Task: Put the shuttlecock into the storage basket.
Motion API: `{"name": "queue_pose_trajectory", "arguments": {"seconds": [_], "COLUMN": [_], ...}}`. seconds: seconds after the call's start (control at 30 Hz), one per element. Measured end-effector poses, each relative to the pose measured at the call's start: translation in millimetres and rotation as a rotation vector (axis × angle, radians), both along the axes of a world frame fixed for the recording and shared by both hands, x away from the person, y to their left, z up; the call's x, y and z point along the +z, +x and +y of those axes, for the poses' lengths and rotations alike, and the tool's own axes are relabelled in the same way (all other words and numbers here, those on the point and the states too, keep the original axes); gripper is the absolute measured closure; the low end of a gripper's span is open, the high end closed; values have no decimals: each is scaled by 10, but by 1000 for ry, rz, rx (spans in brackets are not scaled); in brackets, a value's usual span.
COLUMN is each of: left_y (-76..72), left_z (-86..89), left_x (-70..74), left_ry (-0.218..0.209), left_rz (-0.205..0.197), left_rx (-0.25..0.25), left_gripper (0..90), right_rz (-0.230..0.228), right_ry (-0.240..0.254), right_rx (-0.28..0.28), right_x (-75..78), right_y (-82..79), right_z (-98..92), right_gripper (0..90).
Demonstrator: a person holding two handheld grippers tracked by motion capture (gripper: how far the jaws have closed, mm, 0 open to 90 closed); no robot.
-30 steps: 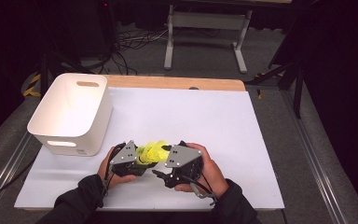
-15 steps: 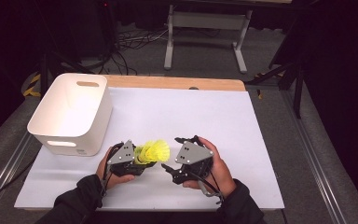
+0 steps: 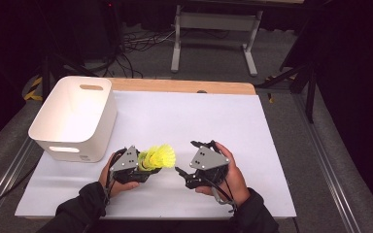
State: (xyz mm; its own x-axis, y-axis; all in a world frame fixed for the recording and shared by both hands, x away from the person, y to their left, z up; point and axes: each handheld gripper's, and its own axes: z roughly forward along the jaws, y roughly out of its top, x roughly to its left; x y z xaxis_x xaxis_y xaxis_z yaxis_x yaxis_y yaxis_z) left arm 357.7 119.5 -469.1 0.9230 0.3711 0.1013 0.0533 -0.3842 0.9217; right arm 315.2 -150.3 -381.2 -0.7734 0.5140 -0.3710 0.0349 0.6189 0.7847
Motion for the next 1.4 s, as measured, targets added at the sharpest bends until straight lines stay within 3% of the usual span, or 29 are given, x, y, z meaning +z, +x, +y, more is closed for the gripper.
{"name": "queue_pose_trajectory", "arguments": {"seconds": [0.77, 1.07, 1.4], "left_y": [-44, -53, -65], "left_z": [71, 134, 217], "left_x": [46, 76, 103], "left_ry": [-4, -12, -23], "left_rz": [-19, -26, -35], "left_rx": [12, 22, 37], "left_gripper": [512, 513, 514], "right_rz": [-31, -10, -25], "right_ry": [41, 52, 78], "right_rx": [-111, -155, -184], "right_x": [-311, -432, -577], "right_y": [-16, -37, -91], "right_z": [-451, -611, -765], "right_gripper": [159, 159, 152]}}
